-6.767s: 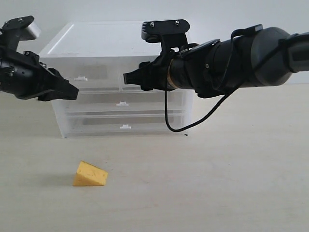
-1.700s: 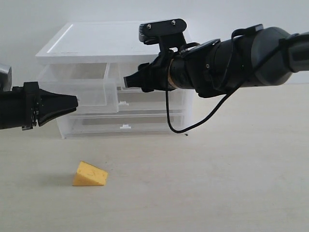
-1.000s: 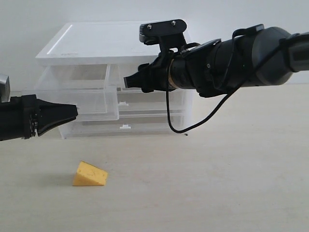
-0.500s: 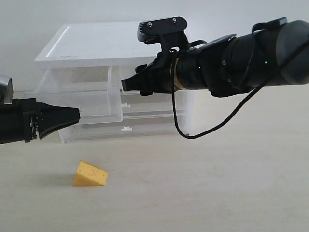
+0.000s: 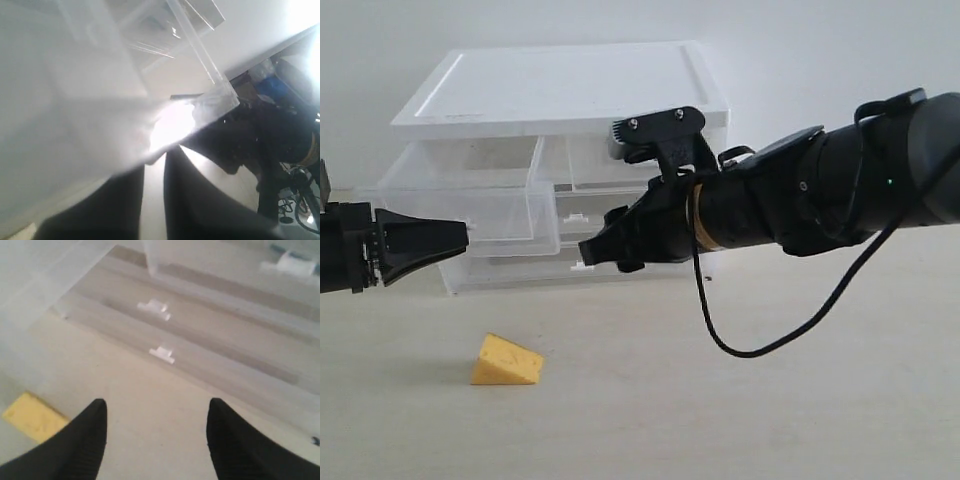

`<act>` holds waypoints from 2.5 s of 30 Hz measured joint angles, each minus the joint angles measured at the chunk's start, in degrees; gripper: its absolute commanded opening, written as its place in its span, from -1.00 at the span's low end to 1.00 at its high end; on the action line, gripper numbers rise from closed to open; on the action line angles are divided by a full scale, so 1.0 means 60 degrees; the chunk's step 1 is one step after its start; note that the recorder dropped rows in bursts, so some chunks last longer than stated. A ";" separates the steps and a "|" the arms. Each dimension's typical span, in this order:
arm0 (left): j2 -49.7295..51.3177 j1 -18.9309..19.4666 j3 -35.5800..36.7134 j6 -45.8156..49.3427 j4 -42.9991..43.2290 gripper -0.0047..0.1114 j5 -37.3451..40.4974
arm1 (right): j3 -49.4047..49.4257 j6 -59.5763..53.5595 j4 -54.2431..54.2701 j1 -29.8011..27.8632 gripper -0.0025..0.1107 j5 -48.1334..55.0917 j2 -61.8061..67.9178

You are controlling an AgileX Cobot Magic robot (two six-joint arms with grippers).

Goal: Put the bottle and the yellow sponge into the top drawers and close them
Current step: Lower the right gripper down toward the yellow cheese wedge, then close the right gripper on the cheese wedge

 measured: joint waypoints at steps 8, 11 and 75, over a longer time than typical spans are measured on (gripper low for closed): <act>0.0000 0.0016 -0.0139 -0.0096 0.0072 -0.79 -0.0095 | 0.0110 -0.0175 -0.0556 0.0000 -0.02 -0.2462 0.0072; 0.0000 0.0016 -0.0139 -0.0096 0.0072 -0.30 -0.0122 | 0.0110 -0.0175 -0.0585 0.0000 -0.02 -0.2646 0.0337; -0.0007 0.0428 -0.0005 0.0120 0.0461 0.02 -0.0122 | -0.2794 -0.4038 0.0856 0.1349 -0.02 -0.2899 0.4093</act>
